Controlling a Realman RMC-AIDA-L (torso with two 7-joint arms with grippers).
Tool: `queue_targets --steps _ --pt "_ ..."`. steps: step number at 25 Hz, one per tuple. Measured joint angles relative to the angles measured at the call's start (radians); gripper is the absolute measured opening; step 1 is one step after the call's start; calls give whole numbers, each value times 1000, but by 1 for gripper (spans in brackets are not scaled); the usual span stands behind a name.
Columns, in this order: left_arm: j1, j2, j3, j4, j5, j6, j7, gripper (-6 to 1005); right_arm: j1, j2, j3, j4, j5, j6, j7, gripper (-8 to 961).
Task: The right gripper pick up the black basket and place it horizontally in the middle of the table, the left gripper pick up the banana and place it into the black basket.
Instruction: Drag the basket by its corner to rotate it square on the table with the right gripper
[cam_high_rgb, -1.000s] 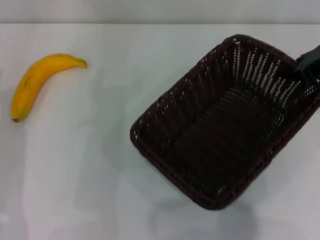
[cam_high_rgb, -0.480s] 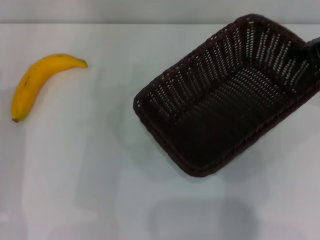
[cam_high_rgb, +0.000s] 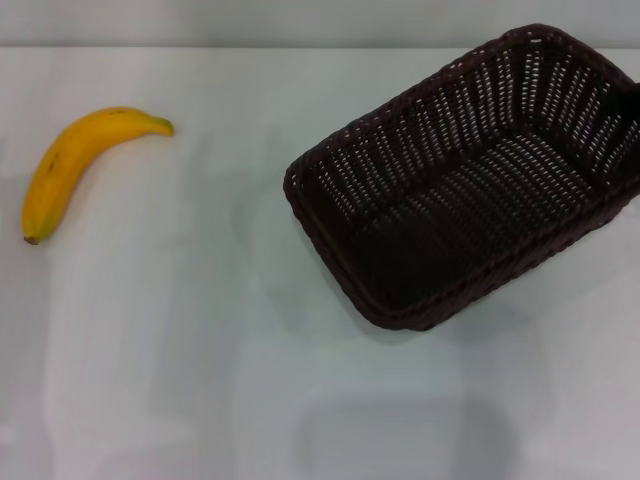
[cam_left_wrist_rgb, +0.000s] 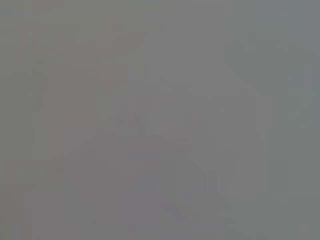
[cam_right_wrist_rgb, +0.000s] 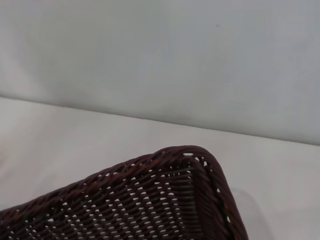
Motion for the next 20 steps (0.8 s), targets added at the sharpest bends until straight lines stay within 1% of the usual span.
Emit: queue_targets --steps 5,11,15,16,17,20 --pt "-6 0 -2 -4 0 -1 -6 786 -34 2 0 -31 31 12 51 175" --pt "-13 4 -13 -7 3 -28 -22 710 -79 4 -11 -60 68 36 102 177" --pt "-14 1 -20 -13 13 -29 -22 659 -121 6 -39 -63 107 74 124 178" --pt "-13 1 -21 -13 13 -29 -22 646 -147 6 -57 -67 139 101 129 178" --pt "-12 1 -21 -13 14 -29 -23 647 -147 6 -57 -67 139 101 129 178" --pt "-7 0 -21 -13 14 -29 -23 649 -181 7 -96 -76 174 142 143 179"
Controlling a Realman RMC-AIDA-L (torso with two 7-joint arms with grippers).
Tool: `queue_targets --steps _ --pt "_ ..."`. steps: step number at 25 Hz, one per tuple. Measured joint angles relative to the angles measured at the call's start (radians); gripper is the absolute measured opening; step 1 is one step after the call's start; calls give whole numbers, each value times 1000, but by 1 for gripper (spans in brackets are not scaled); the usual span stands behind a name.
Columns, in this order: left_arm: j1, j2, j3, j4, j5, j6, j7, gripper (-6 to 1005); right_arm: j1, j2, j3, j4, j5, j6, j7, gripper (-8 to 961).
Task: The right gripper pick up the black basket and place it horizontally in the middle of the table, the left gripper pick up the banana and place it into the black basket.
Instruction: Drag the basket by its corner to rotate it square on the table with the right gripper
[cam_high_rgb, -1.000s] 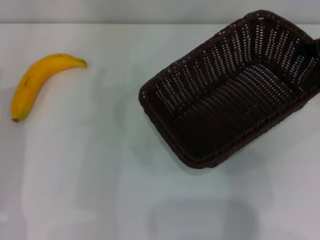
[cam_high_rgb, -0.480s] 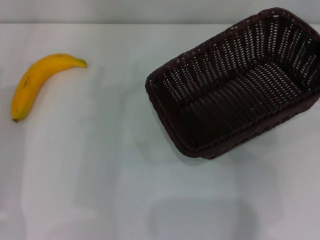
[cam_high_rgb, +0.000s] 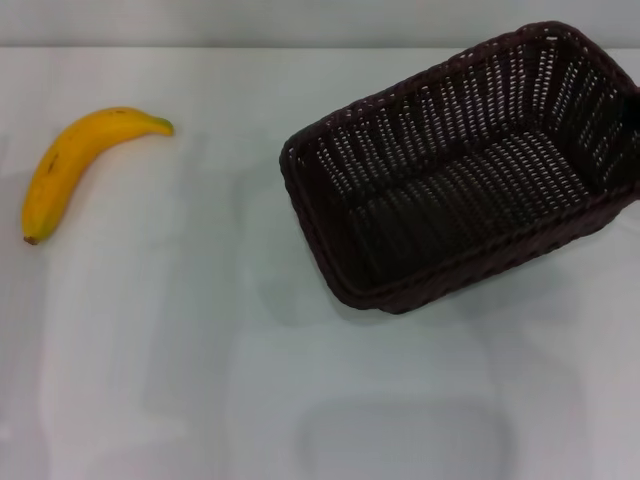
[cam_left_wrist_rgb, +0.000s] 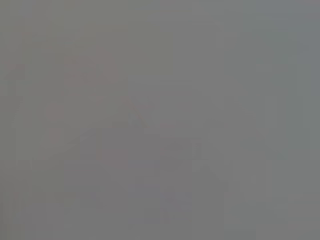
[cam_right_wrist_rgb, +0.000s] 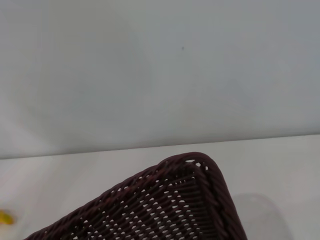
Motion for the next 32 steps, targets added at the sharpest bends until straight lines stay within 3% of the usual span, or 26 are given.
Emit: queue_targets --steps 7,16,21,32 --pt "9 4 -4 5 37 0 -51 660 -60 0 -96 -18 54 87 37 181" --pt "13 8 -29 2 75 -1 -113 837 -122 0 -230 -24 122 250 59 183" --pt "17 8 -35 4 77 -8 -116 884 -147 0 -280 -16 148 333 59 184" --pt "30 9 -43 7 76 -9 -116 884 -221 0 -345 2 172 448 60 187"
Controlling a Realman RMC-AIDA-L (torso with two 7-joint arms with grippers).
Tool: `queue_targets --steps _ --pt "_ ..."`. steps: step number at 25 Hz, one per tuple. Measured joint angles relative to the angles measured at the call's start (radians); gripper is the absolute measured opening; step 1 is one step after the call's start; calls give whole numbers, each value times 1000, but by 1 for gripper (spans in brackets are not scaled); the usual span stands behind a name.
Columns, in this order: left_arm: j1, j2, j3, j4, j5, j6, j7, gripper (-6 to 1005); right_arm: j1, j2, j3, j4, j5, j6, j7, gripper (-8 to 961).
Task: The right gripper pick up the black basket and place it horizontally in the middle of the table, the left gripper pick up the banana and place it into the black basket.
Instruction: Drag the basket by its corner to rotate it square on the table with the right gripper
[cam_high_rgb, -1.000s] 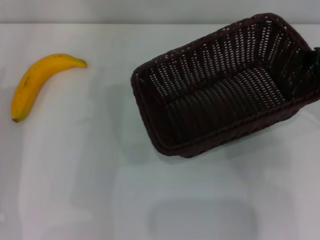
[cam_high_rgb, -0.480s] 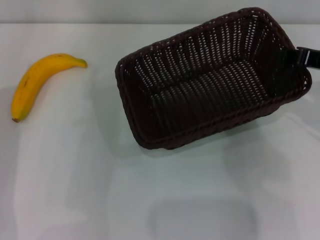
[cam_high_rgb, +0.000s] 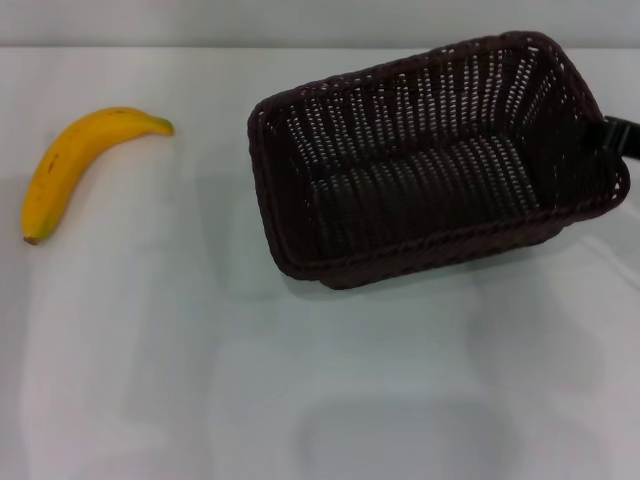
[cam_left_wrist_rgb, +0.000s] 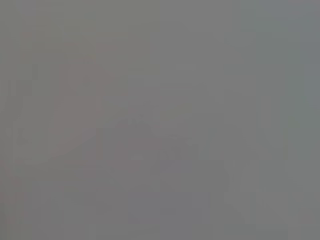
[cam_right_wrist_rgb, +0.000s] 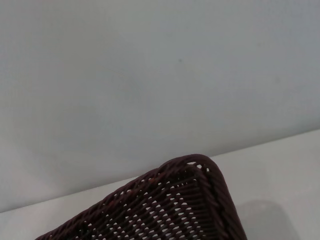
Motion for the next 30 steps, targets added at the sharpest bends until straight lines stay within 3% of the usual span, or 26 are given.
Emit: queue_targets --steps 18,30 --pt "28 -7 -11 8 13 0 -21 883 -66 0 -26 16 3 15 -1 191" --pt "27 -7 -11 12 18 -18 -22 883 -80 0 -100 6 29 26 -1 194"
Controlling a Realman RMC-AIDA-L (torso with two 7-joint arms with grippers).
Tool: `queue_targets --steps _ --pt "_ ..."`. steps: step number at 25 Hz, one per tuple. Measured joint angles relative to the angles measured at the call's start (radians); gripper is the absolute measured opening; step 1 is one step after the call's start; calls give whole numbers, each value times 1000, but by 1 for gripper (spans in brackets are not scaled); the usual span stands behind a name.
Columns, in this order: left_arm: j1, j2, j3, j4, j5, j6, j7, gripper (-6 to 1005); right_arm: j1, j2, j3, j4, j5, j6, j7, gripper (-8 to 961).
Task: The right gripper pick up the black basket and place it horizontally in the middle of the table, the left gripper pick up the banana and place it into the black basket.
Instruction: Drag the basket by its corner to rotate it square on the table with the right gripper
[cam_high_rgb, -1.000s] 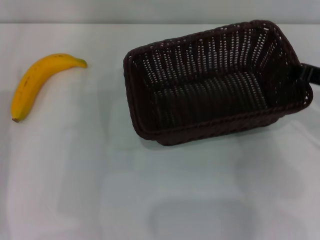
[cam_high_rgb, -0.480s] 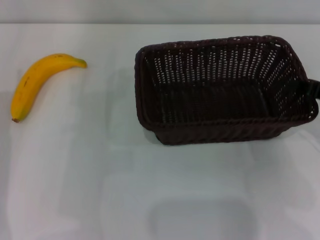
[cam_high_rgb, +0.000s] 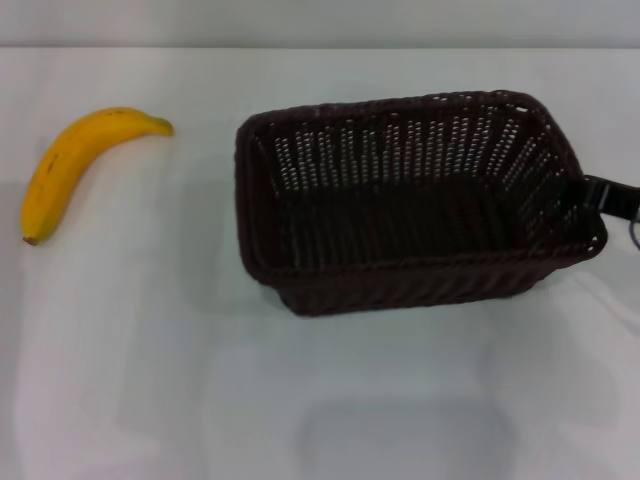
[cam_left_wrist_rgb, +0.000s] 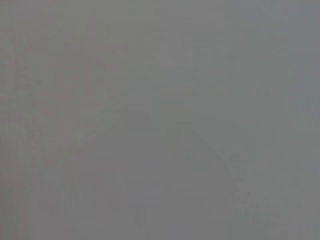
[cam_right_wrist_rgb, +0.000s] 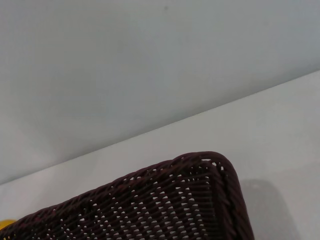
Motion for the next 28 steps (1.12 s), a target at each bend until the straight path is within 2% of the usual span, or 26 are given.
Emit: queue_targets --steps 21,28 --pt "6 7 -2 14 23 -7 -5 883 -15 0 -158 -27 28 108 0 199" --pt "6 13 -3 14 24 -8 -5 883 -42 0 -187 -19 39 163 0 201"
